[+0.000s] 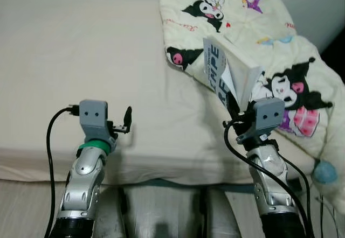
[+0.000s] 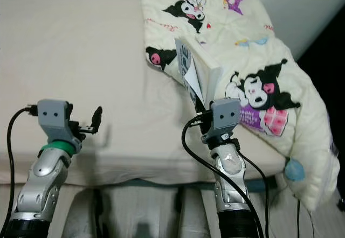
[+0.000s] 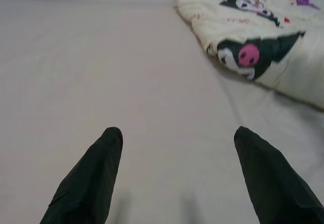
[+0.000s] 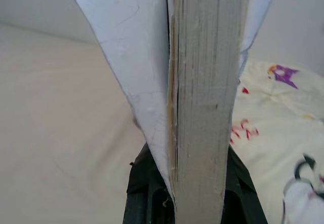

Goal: Clean up the room

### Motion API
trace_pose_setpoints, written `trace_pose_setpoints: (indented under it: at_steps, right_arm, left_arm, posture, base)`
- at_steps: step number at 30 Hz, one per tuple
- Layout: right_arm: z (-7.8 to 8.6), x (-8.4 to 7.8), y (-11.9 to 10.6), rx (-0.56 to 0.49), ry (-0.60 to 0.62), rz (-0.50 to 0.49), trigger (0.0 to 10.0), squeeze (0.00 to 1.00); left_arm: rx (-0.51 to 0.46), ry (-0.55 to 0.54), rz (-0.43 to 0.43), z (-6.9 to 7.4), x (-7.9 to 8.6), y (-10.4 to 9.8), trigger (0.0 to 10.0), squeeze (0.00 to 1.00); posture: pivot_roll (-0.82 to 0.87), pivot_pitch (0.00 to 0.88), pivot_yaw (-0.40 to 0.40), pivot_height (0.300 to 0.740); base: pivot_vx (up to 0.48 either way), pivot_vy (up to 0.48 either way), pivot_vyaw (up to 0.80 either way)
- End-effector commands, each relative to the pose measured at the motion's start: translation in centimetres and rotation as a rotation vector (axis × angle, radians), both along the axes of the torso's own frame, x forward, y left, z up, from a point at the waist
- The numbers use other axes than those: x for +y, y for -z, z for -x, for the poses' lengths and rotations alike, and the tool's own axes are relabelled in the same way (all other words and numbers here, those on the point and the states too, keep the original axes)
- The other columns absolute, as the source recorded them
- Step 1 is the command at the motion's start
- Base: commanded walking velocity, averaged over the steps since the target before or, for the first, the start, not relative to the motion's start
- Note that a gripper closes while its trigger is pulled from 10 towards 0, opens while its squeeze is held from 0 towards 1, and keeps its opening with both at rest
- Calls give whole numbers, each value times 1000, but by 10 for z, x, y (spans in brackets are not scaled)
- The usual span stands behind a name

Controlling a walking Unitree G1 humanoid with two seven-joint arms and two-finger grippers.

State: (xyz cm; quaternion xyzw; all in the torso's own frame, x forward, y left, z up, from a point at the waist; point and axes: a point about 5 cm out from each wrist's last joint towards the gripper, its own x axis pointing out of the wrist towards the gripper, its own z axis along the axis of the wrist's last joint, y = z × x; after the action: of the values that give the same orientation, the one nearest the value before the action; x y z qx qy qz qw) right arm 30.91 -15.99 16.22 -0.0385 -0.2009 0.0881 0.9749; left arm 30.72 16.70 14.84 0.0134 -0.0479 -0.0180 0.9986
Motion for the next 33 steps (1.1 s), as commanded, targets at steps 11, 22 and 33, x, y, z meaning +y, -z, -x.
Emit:
trace_pose_setpoints:
  at_steps: [11,22,33]
  right_arm:
    - [2,-2,9,9,12,6,10000,0]
    - [2,-1,10,7,9,4,10000,0]
    - [6,-4,55,225,28,-98,10000,0]
  left_arm:
    - [36,-3,1,-4,-10,9,10000,0]
    - [42,2,4,-6,-13,9,10000,0]
    - [109,8,-30,-4,-11,29,10000,0]
  posture:
    - [15,91,-27,691]
    - [17,96,-19,726]
    - [14,94,-12,740]
  base:
    - [0,0,0]
    - [0,0,0]
    - [0,0,0]
